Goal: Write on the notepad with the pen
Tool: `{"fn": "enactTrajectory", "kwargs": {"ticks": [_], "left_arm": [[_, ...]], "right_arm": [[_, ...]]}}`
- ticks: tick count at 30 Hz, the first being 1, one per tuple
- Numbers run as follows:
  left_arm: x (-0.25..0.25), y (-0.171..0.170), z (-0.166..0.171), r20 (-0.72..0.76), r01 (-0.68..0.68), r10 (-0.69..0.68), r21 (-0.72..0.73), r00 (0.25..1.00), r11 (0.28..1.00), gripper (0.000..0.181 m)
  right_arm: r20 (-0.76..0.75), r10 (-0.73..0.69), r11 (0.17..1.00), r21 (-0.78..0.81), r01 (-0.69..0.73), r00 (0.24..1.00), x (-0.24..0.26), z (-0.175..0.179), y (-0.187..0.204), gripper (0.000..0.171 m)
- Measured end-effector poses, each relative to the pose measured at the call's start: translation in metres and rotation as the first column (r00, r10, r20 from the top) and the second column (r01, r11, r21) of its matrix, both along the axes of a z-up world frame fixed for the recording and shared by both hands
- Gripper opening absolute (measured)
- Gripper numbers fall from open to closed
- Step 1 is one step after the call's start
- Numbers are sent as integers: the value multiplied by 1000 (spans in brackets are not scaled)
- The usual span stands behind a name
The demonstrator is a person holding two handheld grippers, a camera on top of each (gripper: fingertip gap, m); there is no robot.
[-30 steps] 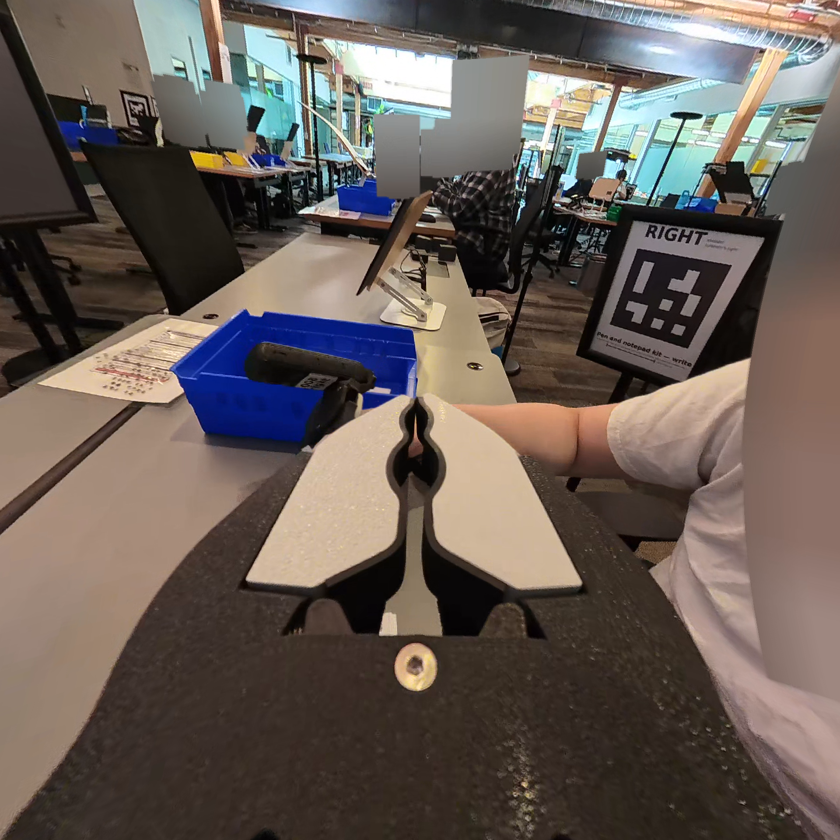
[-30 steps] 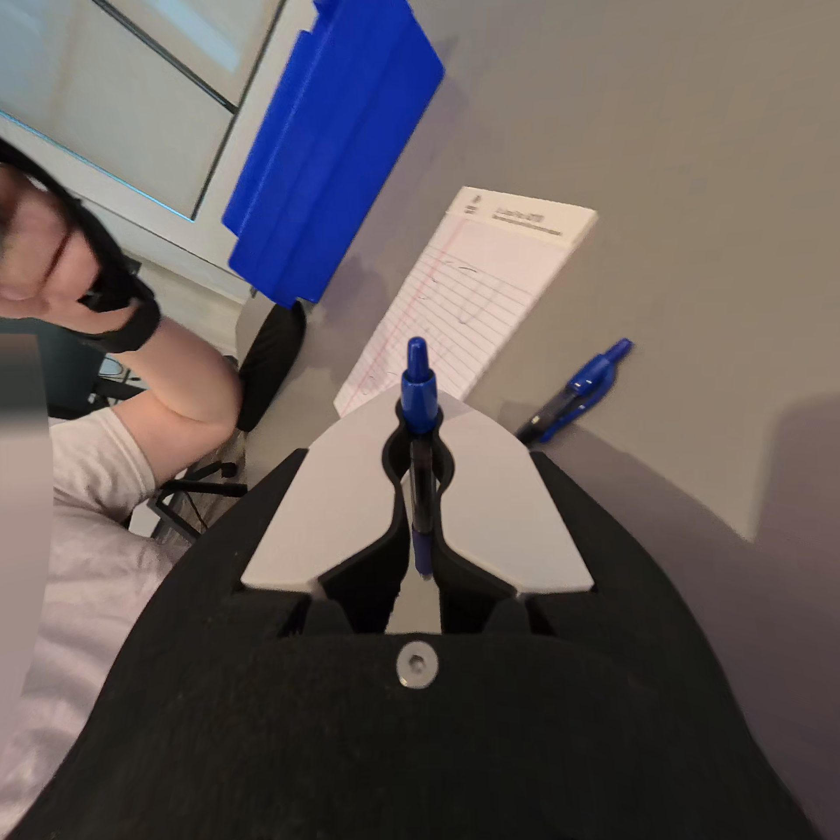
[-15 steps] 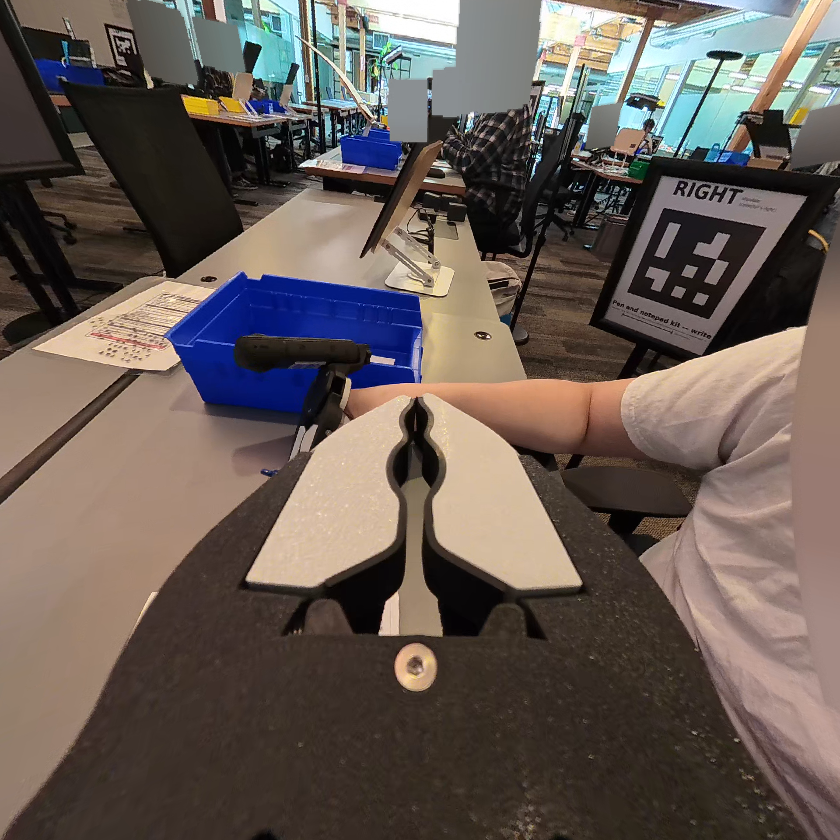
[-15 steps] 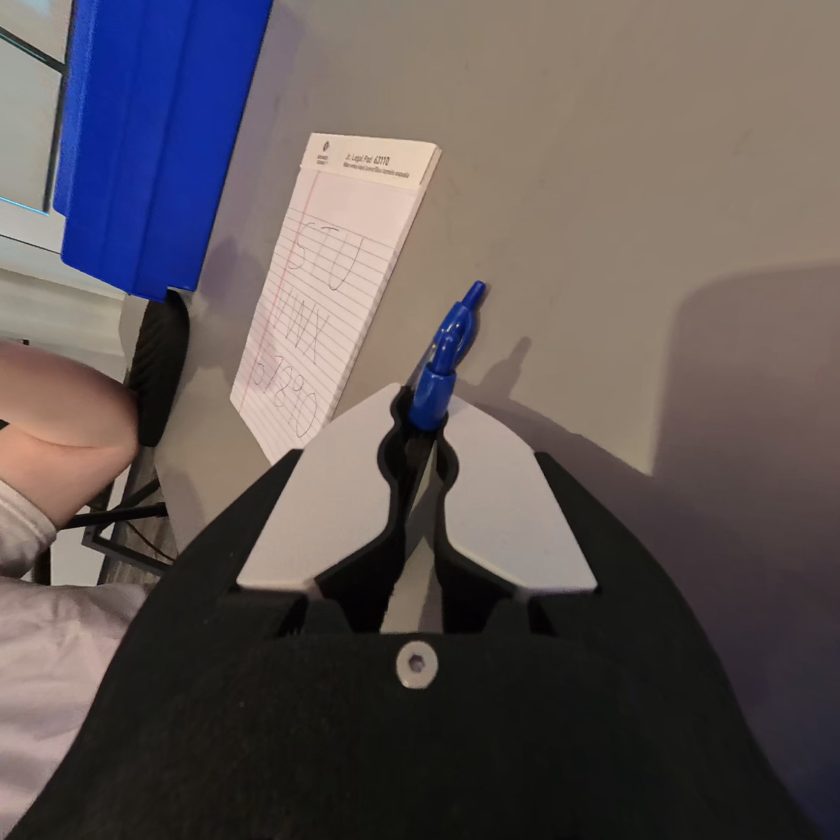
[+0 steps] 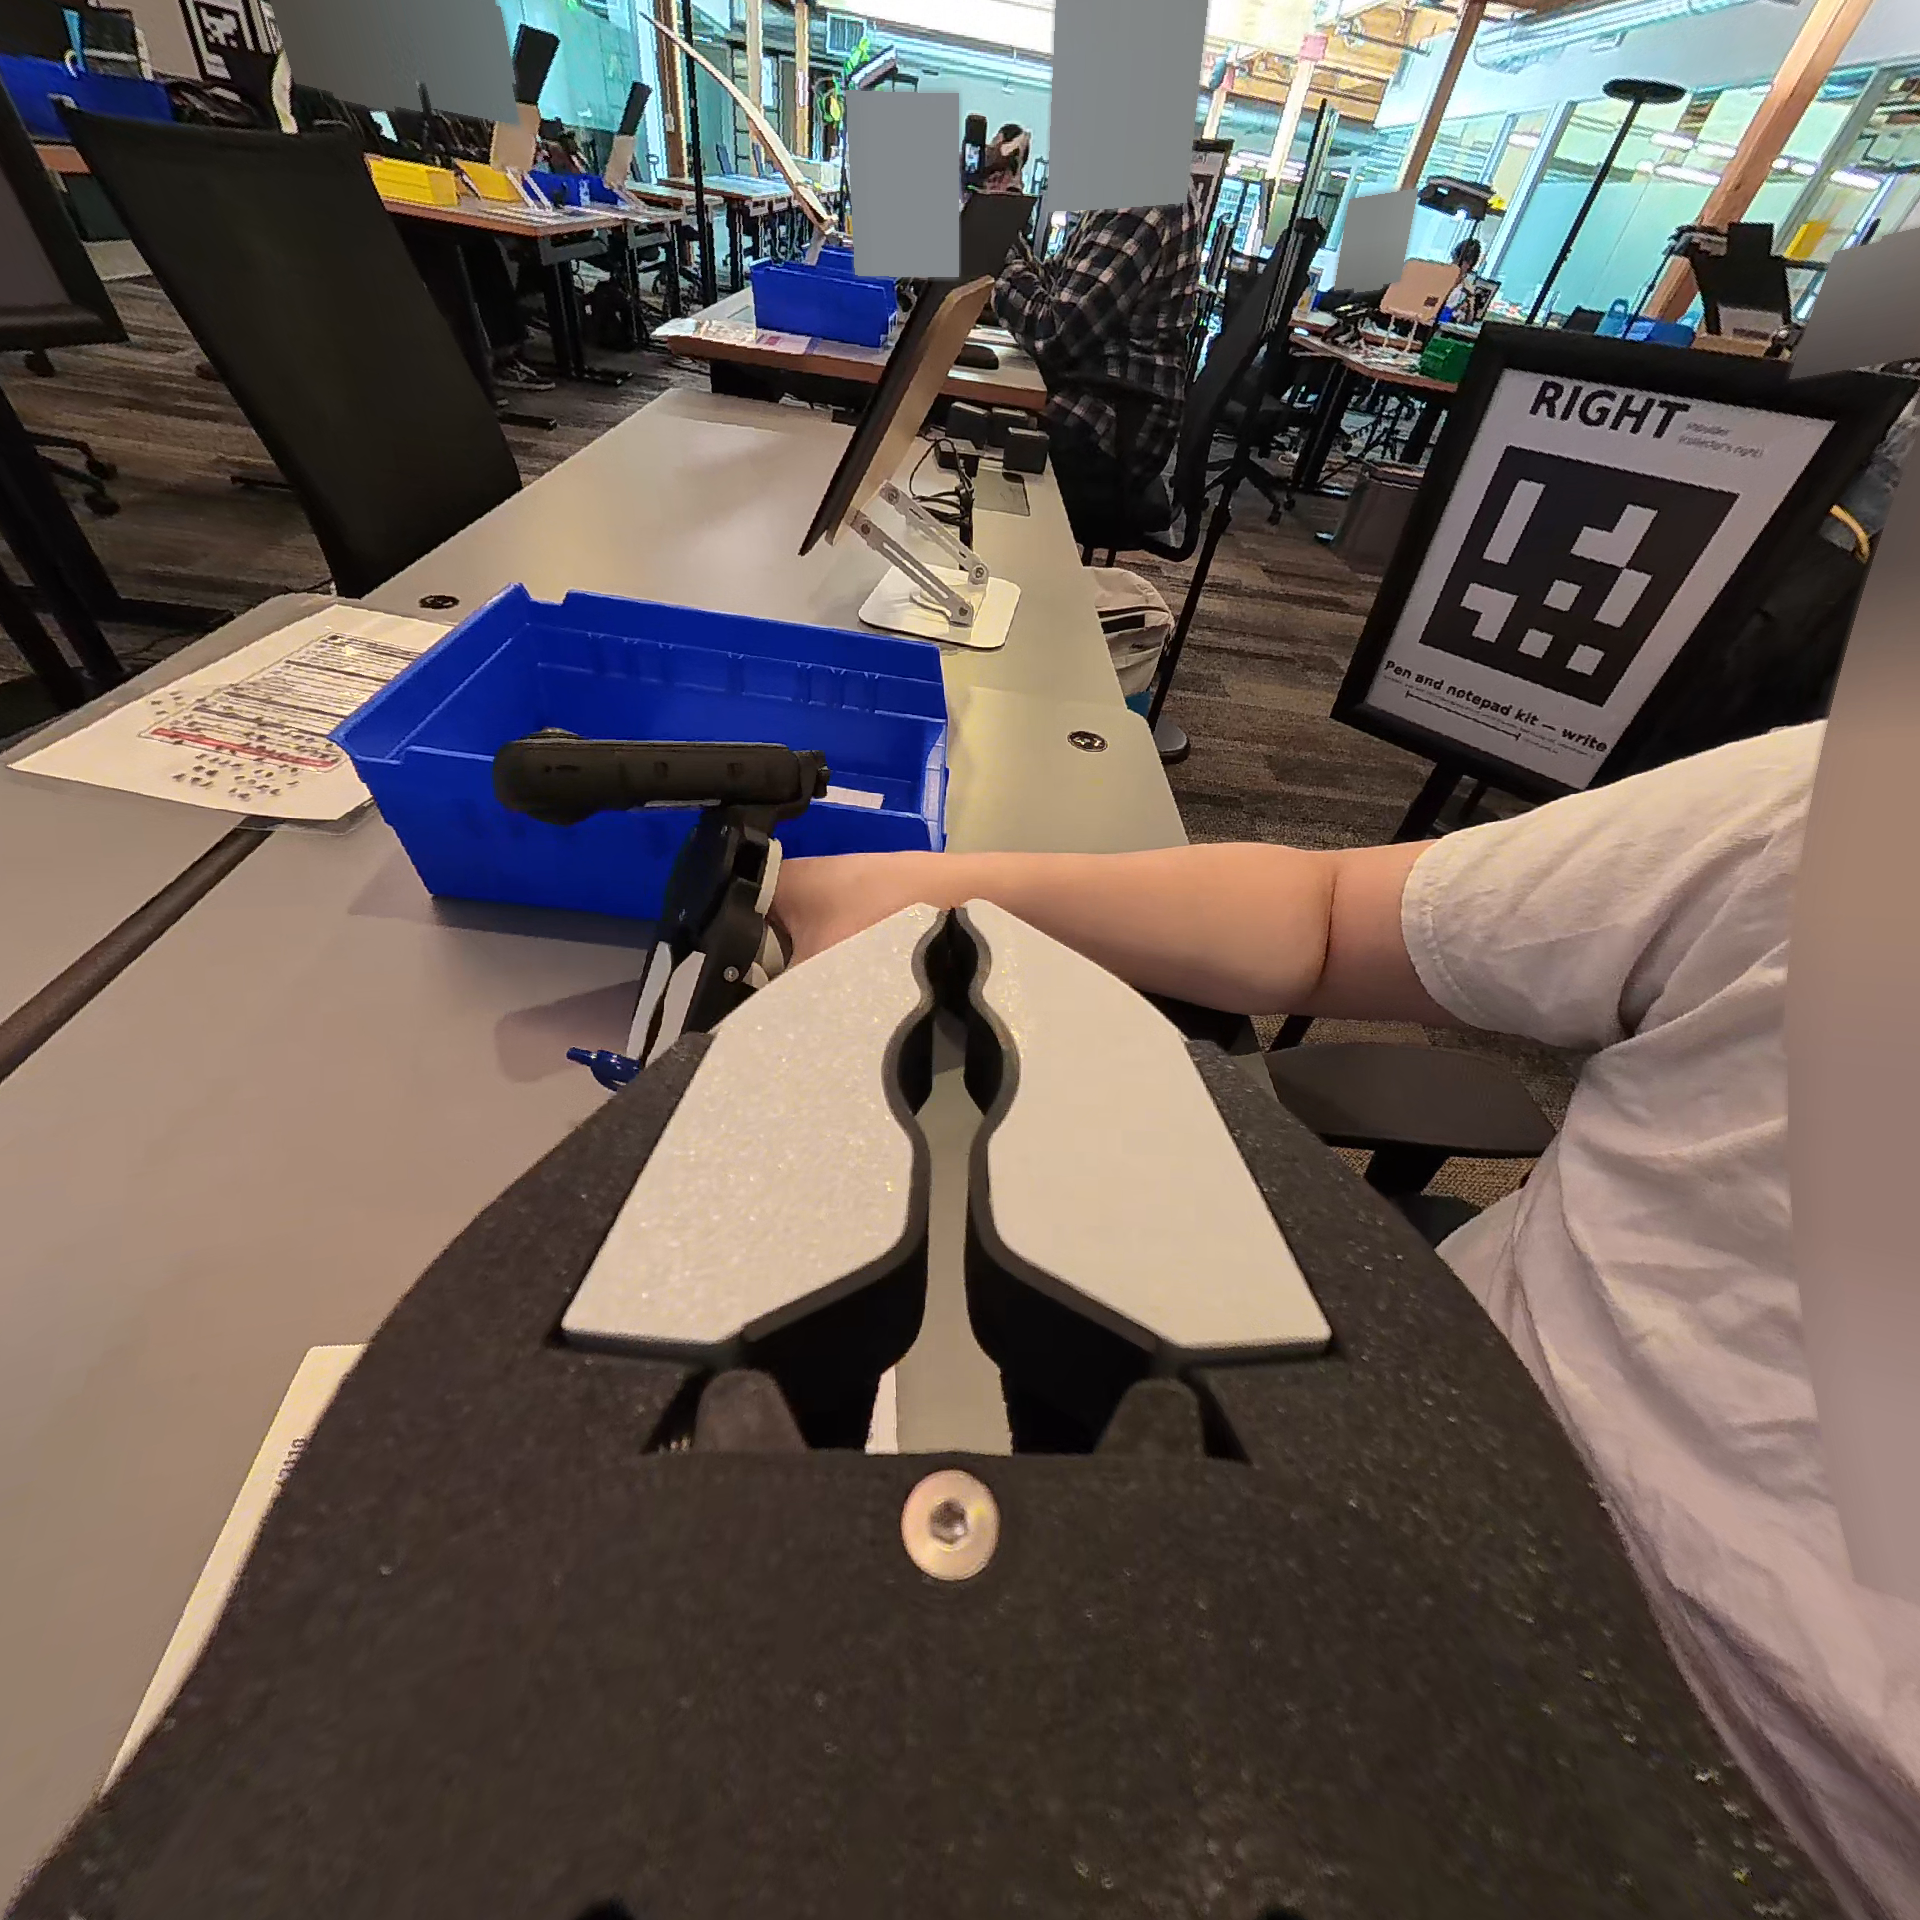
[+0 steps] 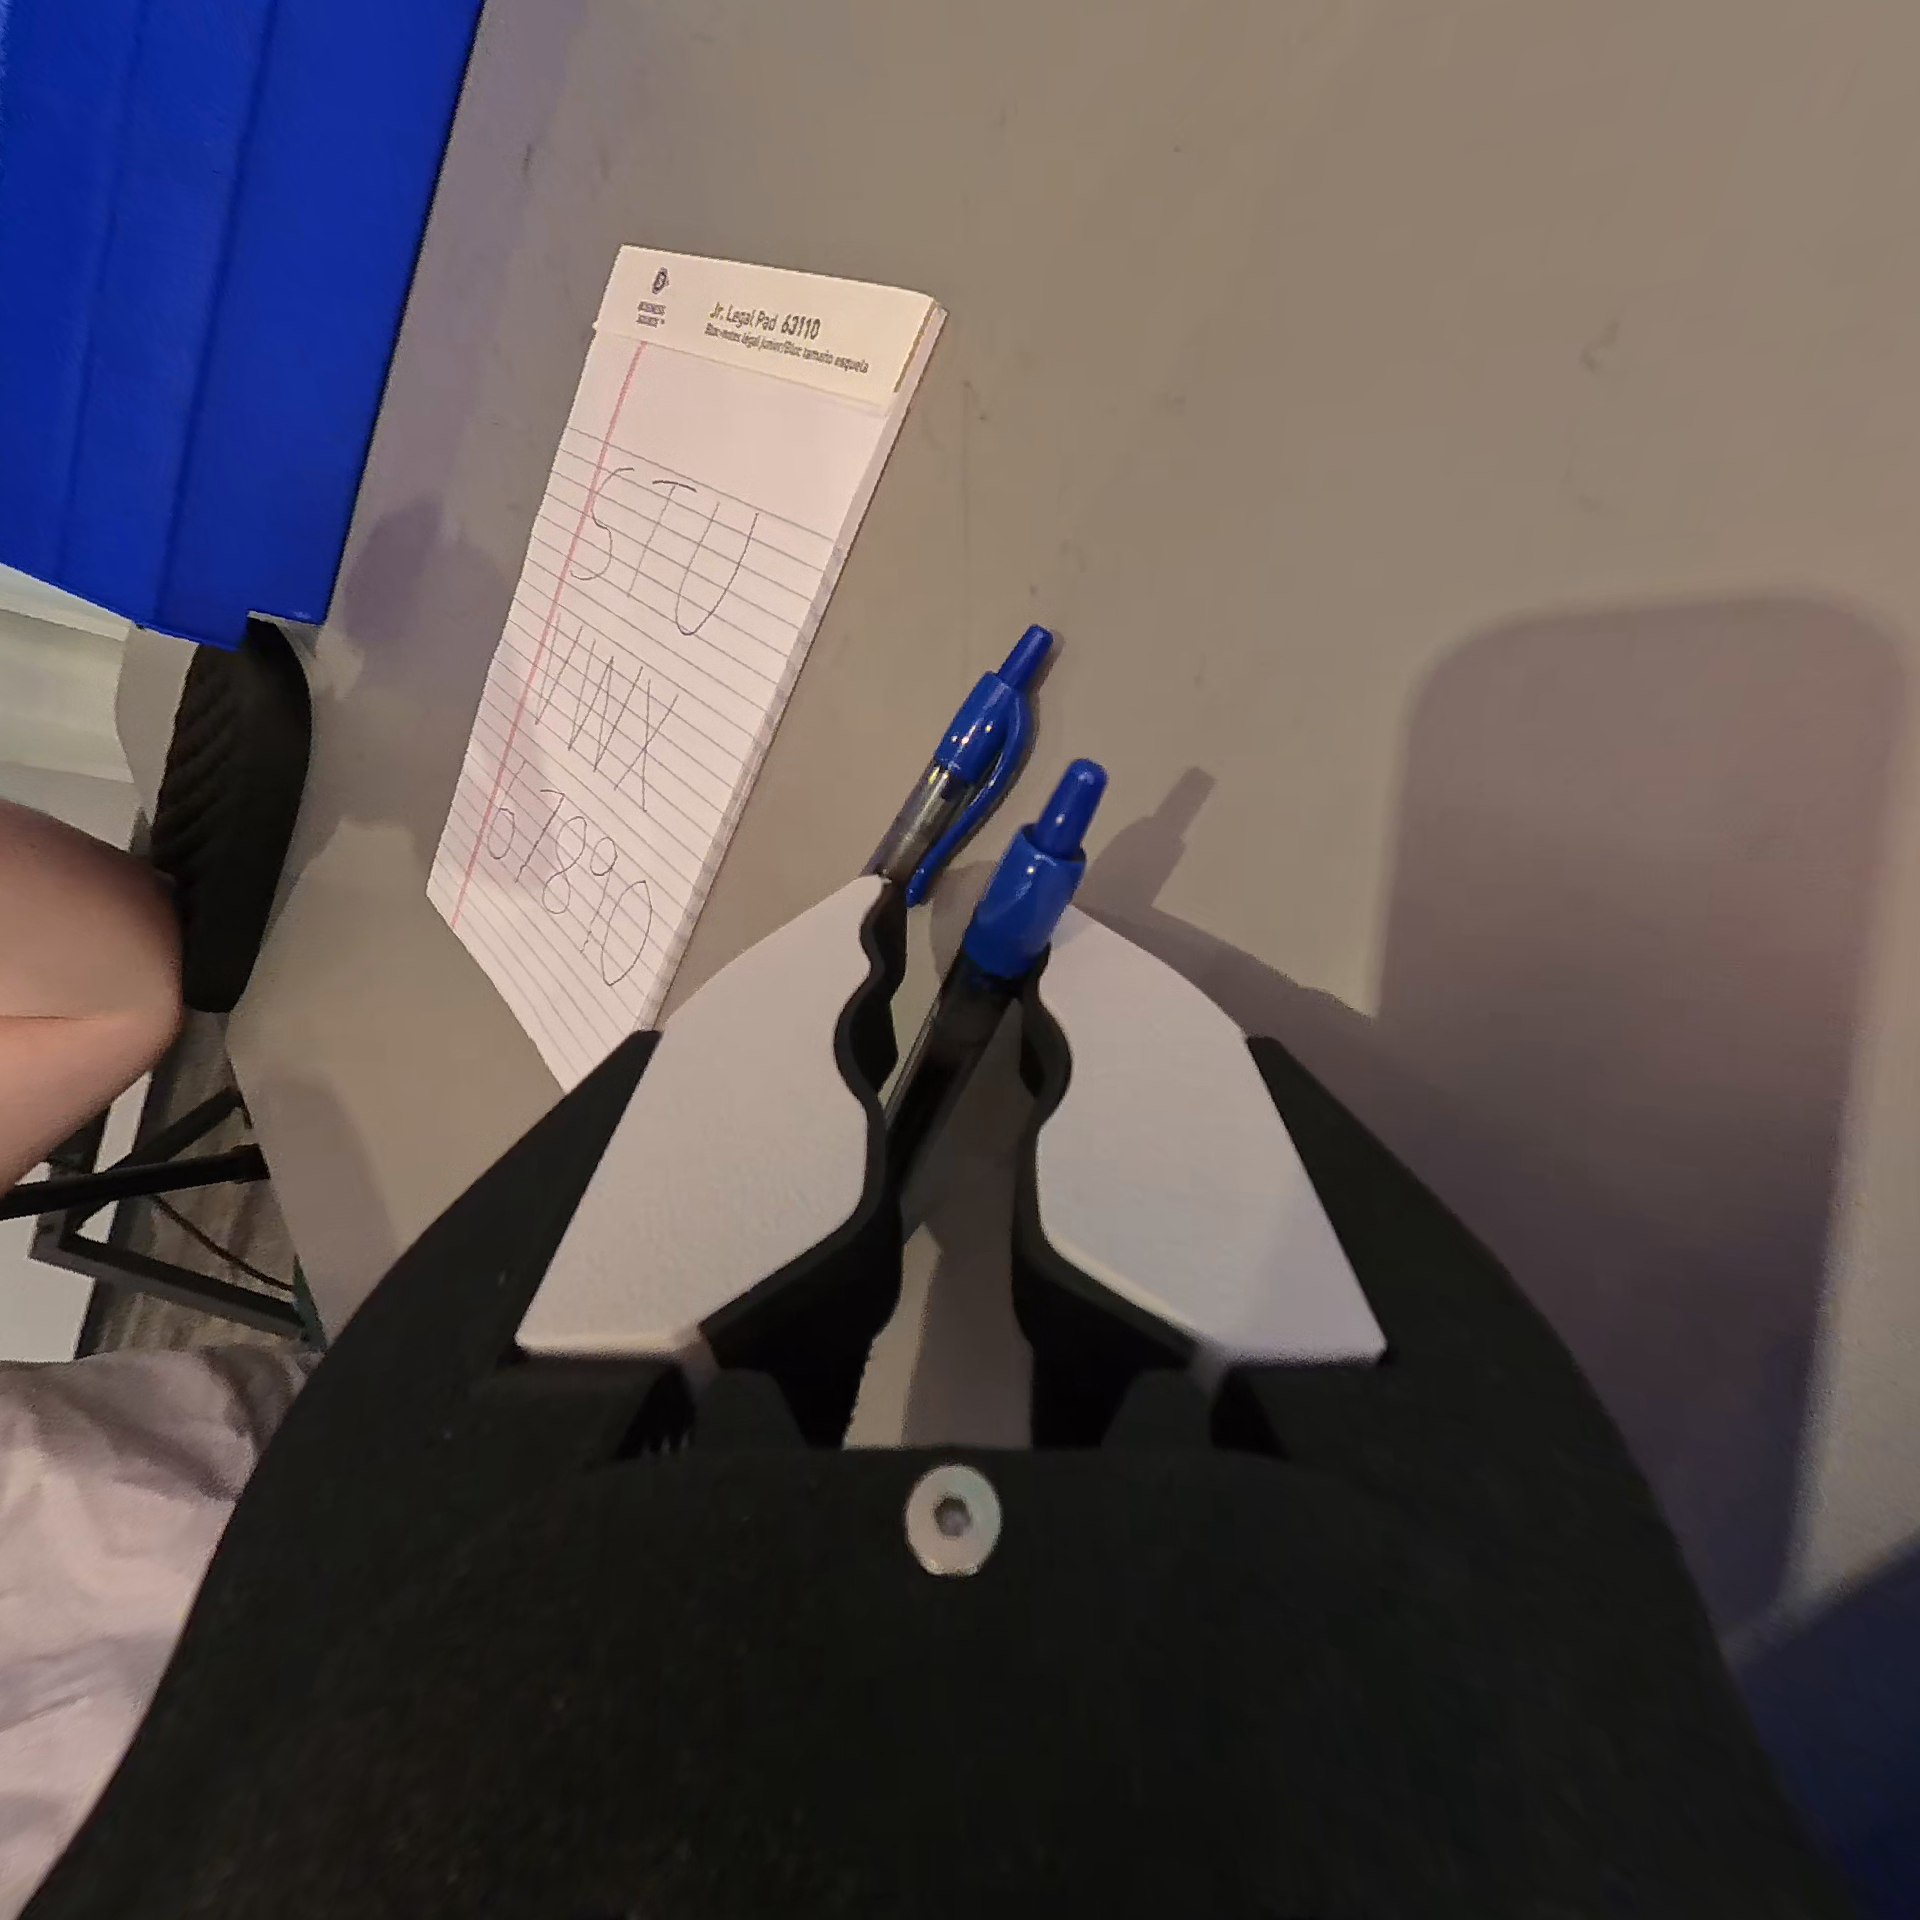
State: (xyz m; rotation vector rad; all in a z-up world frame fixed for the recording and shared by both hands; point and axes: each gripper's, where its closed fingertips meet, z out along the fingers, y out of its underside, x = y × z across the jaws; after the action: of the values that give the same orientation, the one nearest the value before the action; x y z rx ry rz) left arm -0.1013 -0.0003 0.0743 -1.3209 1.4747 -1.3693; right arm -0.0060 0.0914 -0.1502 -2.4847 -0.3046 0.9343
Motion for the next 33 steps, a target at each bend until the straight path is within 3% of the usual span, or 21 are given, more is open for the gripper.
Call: {"fn": "enactTrajectory", "kwargs": {"ticks": [20,26,30,33], "left_arm": [[3,0,-3,-12,2,-2,-11,1000,1000,0],[-1,7,-1,-14,-33,33,11,999,999,0],[-7,21,2,-18,-113,114,63,993,992,0],[-13,35,3,-33,-195,201,139,979,971,0]], "right_arm": [[330,-8,996,90,-23,944,15,-4,0,39],[509,-72,976,212,-44,857,29,9,9,45],[619,-216,871,472,-137,755,30,53,24,46],[574,-288,740,642,-202,767,13,87,25,51]]}}
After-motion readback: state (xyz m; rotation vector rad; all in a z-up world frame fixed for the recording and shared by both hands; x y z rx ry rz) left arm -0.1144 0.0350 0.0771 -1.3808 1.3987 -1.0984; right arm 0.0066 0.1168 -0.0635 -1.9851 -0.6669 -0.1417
